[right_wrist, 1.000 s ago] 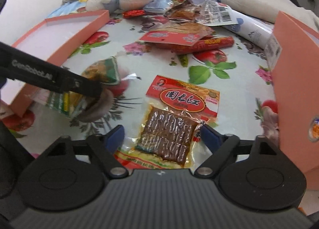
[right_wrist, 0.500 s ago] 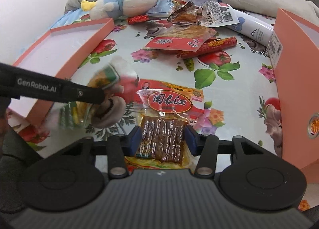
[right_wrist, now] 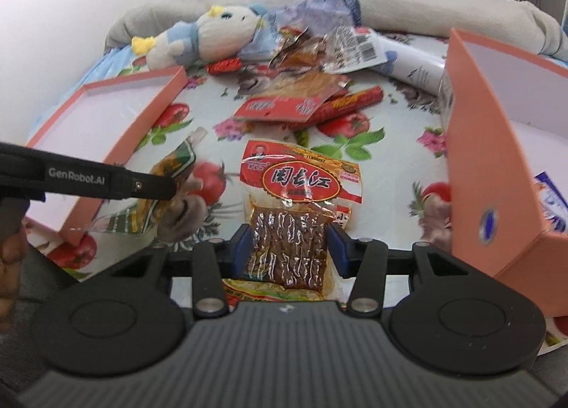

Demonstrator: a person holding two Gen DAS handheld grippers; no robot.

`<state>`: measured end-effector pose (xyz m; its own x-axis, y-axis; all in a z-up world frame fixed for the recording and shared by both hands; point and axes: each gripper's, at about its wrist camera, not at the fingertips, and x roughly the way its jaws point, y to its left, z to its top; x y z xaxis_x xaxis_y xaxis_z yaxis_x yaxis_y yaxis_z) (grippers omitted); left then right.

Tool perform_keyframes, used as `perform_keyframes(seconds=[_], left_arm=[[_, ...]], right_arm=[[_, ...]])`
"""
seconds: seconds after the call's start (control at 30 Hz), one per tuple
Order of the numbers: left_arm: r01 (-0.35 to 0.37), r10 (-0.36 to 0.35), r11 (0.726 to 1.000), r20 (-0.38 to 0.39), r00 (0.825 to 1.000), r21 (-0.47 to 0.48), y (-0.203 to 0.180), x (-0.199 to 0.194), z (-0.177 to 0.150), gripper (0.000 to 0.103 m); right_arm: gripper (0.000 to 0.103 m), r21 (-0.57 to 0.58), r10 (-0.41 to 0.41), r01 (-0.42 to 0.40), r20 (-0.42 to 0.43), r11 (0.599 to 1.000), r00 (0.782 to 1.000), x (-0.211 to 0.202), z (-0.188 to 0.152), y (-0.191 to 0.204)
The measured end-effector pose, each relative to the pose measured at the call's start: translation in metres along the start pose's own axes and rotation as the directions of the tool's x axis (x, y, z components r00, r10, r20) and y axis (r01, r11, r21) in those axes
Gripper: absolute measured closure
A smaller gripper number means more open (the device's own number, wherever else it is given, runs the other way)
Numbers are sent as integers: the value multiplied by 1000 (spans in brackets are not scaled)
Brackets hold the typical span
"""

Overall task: Organize snacks
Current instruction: 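Lift the green-bordered packet with the left tool while the right tool lifts the meat packet, then carry both held packets over the larger pink box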

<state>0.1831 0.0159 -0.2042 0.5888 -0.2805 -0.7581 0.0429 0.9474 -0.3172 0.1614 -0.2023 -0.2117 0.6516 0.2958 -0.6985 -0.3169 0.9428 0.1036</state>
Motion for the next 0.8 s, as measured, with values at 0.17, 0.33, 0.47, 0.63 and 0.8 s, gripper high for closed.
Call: perform_keyframes(seconds=[0.17, 0.33, 0.47, 0.63, 0.8], left_arm=[[13, -12, 1000, 29, 1000, -16, -14, -12, 9, 73], [34, -32, 999, 60, 998, -34, -31, -27, 24, 73], [53, -50, 998, 82, 995, -42, -50, -40, 46, 73], [78, -76, 997, 131, 988, -11, -85, -56, 79, 73], [116, -120, 993, 175, 977, 31, -125, -63, 114, 73]], right_arm=[[54, -2, -4, 4, 31, 1000, 1000, -17, 15, -7], [54, -15, -10, 12, 69, 1000, 998, -38, 37, -16], [54, -11, -24, 26, 106, 1000, 994, -57, 56, -27], [54, 17, -53, 51, 161, 999, 986, -81, 82, -48], [54, 18, -86, 84, 217, 996, 972, -103, 106, -68]])
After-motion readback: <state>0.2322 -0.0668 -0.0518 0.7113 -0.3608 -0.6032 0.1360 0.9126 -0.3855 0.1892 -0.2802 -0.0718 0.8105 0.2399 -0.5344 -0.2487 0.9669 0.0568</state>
